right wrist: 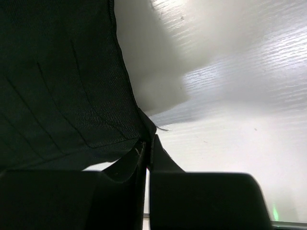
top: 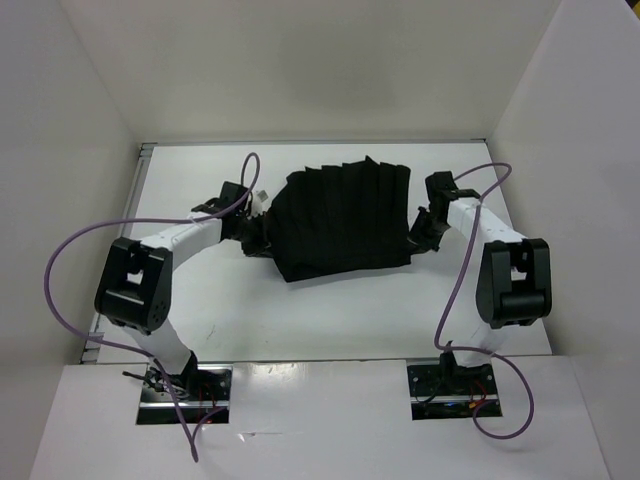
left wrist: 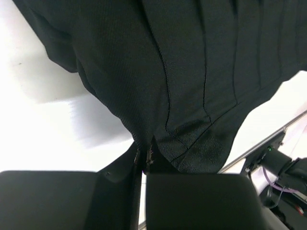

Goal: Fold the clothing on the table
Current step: Flatten the skirt out

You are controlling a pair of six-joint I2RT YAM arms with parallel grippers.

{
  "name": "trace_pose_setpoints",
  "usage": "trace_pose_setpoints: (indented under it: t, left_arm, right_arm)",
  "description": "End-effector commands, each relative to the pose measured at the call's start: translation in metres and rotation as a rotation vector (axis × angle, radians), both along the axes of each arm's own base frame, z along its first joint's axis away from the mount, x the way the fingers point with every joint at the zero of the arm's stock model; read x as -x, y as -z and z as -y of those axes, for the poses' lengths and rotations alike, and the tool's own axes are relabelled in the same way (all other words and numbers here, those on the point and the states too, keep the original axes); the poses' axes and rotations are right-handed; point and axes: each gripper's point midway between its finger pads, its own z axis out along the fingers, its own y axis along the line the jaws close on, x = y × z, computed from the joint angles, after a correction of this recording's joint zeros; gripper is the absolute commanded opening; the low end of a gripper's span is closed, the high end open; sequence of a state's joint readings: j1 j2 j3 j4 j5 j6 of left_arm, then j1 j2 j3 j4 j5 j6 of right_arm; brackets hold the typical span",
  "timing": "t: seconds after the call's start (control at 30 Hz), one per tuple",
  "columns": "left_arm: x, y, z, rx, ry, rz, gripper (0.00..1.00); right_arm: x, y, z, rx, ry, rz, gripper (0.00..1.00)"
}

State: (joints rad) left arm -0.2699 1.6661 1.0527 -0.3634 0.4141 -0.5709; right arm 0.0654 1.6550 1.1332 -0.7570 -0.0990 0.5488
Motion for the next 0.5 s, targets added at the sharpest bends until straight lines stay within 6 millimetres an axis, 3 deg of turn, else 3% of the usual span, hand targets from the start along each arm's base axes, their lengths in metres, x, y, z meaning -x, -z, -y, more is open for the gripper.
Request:
trace_pose_setpoints:
  t: [0.0, 0.03, 0.07, 0.1, 0.13, 0.17, 0.2, 0.23, 0.27, 0.3, 0.37, 0.4, 0.47]
  left_arm:
    - [-0.028, -0.005, 0.0, 0.017, 0.038, 0.047, 0.0]
    - [-0.042, -0.011, 0.003, 0.017, 0.046, 0.071, 0.0]
    - [-0.053, -0.003, 0.005, 0.002, 0.065, 0.05, 0.0]
    - [-0.071, -0.013, 0.006, 0.011, 0.068, 0.075, 0.0]
    - [-0.111, -0.058, 0.012, 0.045, 0.064, 0.193, 0.0]
    - [-0.126, -0.059, 0.012, 0.051, 0.069, 0.185, 0.0]
    - [-0.142, -0.079, 0.014, 0.074, 0.071, 0.229, 0.0]
    - [-0.157, -0.092, 0.009, 0.112, 0.06, 0.236, 0.0]
    - [-0.184, -0.153, 0.008, 0.151, 0.058, 0.379, 0.0]
    - [-0.193, -0.18, 0.005, 0.178, 0.049, 0.429, 0.0]
    - [-0.208, -0.227, -0.012, 0.228, 0.026, 0.508, 0.0]
    - [-0.21, -0.284, -0.017, 0.25, 0.04, 0.644, 0.0]
    - [-0.206, -0.307, -0.029, 0.295, 0.06, 0.66, 0.0]
  right_arm:
    - [-0.019, -0.022, 0.013, 0.019, -0.012, 0.083, 0.0]
    - [-0.04, -0.036, 0.008, -0.007, -0.02, 0.126, 0.0]
    - [-0.053, -0.045, 0.008, -0.004, -0.03, 0.156, 0.0]
    - [-0.067, -0.055, 0.007, -0.004, -0.03, 0.191, 0.0]
    - [-0.097, -0.085, 0.006, -0.006, -0.03, 0.281, 0.0]
    - [-0.11, -0.104, 0.006, -0.007, -0.03, 0.328, 0.0]
    - [-0.134, -0.152, 0.007, 0.004, -0.034, 0.446, 0.0]
    - [-0.145, -0.17, 0.01, 0.02, -0.023, 0.492, 0.0]
    - [-0.152, -0.196, 0.013, 0.033, -0.014, 0.55, 0.0]
    - [-0.159, -0.247, 0.015, 0.046, -0.015, 0.661, 0.0]
    - [-0.16, -0.293, 0.016, 0.07, -0.01, 0.775, 0.0]
    - [-0.158, -0.33, 0.016, 0.074, -0.012, 0.878, 0.0]
    - [-0.139, -0.373, 0.017, 0.079, -0.015, 0.991, 0.0]
